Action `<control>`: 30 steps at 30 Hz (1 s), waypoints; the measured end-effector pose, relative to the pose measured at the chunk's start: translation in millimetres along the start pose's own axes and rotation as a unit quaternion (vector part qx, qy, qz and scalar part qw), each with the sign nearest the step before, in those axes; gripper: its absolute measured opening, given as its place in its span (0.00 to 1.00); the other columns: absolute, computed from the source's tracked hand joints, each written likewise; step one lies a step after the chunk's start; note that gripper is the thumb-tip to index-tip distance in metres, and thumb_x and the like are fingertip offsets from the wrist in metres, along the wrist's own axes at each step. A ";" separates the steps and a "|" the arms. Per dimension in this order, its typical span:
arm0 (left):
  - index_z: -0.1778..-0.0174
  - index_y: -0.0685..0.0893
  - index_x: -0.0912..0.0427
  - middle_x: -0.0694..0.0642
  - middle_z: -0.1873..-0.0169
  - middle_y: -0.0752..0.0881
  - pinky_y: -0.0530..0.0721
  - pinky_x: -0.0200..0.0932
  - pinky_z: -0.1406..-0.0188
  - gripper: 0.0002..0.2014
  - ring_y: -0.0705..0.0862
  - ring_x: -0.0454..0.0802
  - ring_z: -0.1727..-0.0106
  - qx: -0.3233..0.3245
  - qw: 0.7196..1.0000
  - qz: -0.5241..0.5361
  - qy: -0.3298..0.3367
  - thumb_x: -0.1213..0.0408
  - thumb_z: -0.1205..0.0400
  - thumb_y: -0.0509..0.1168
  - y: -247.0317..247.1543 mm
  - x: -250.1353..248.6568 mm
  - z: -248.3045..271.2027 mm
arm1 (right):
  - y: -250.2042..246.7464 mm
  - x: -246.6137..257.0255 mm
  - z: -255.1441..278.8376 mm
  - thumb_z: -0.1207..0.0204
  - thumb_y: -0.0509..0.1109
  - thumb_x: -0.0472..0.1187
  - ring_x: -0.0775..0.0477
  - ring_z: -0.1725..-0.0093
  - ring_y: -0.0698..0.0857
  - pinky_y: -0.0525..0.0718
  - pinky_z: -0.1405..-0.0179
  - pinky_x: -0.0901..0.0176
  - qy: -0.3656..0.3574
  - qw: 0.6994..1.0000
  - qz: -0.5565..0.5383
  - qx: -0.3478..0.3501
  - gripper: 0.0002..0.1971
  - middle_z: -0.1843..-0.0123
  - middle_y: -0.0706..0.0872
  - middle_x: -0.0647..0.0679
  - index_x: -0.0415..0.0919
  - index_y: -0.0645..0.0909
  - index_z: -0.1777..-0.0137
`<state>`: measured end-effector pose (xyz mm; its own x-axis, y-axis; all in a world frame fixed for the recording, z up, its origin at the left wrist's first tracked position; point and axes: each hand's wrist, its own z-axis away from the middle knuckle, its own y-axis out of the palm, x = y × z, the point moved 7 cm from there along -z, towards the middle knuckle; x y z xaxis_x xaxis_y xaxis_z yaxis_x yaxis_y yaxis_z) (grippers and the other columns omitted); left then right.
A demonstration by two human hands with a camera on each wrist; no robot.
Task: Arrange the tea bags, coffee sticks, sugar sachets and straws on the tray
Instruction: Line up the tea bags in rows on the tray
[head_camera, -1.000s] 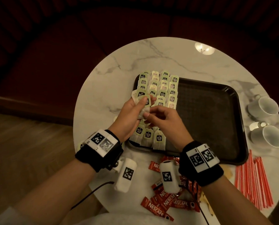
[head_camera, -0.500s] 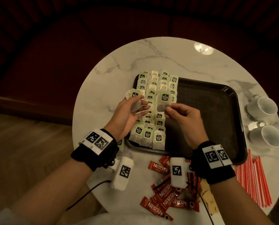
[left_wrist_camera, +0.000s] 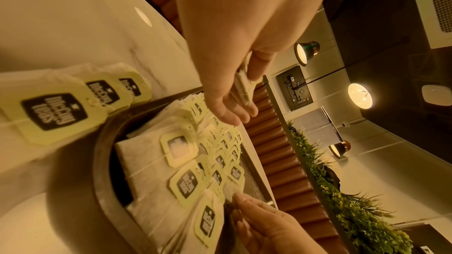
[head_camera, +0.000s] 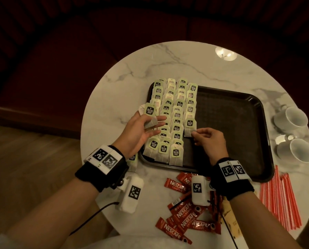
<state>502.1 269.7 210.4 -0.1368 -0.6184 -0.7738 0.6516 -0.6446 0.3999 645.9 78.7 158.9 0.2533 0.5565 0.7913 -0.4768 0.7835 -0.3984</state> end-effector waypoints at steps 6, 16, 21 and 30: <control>0.46 0.82 0.54 0.53 0.45 0.88 0.74 0.40 0.59 0.12 0.82 0.44 0.49 -0.026 0.997 -0.077 0.015 0.70 0.13 0.55 -4.4 -1.5 2.1 | 2.8 -0.4 -5.0 0.26 0.79 0.42 0.51 0.55 0.89 0.88 0.44 0.51 -0.002 0.999 0.037 -0.012 0.07 0.56 0.90 0.49 0.42 0.86 0.52; 0.47 0.88 0.56 0.53 0.48 0.90 0.77 0.34 0.60 0.08 0.83 0.42 0.54 -0.021 0.991 -0.133 0.025 0.70 0.17 0.64 -7.8 3.8 -2.3 | -6.7 11.0 4.7 0.25 0.78 0.43 0.52 0.62 0.89 0.88 0.57 0.59 -0.003 0.999 0.030 -0.019 0.08 0.56 0.90 0.48 0.45 0.84 0.50; 0.46 0.88 0.60 0.60 0.44 0.90 0.85 0.37 0.50 0.08 0.86 0.49 0.47 0.003 0.992 -0.121 0.045 0.70 0.19 0.68 -2.8 2.2 -3.0 | -9.4 44.4 26.0 0.21 0.73 0.42 0.54 0.62 0.87 0.87 0.59 0.62 -0.085 0.995 -0.046 0.022 0.06 0.56 0.89 0.48 0.43 0.85 0.46; 0.47 0.85 0.64 0.64 0.48 0.89 0.87 0.41 0.55 0.09 0.89 0.49 0.51 0.023 0.988 -0.142 0.054 0.68 0.22 0.72 19.4 7.5 2.5 | 36.2 68.6 59.0 0.23 0.73 0.45 0.50 0.52 0.89 0.89 0.52 0.56 -0.120 0.967 -0.108 0.197 0.14 0.51 0.91 0.44 0.34 0.85 0.45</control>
<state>511.8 251.4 213.6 -0.2275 -0.3606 -0.9045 0.5640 -0.8060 0.1795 596.4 129.0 226.2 0.2031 0.2755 0.9396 -0.7308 0.6813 -0.0418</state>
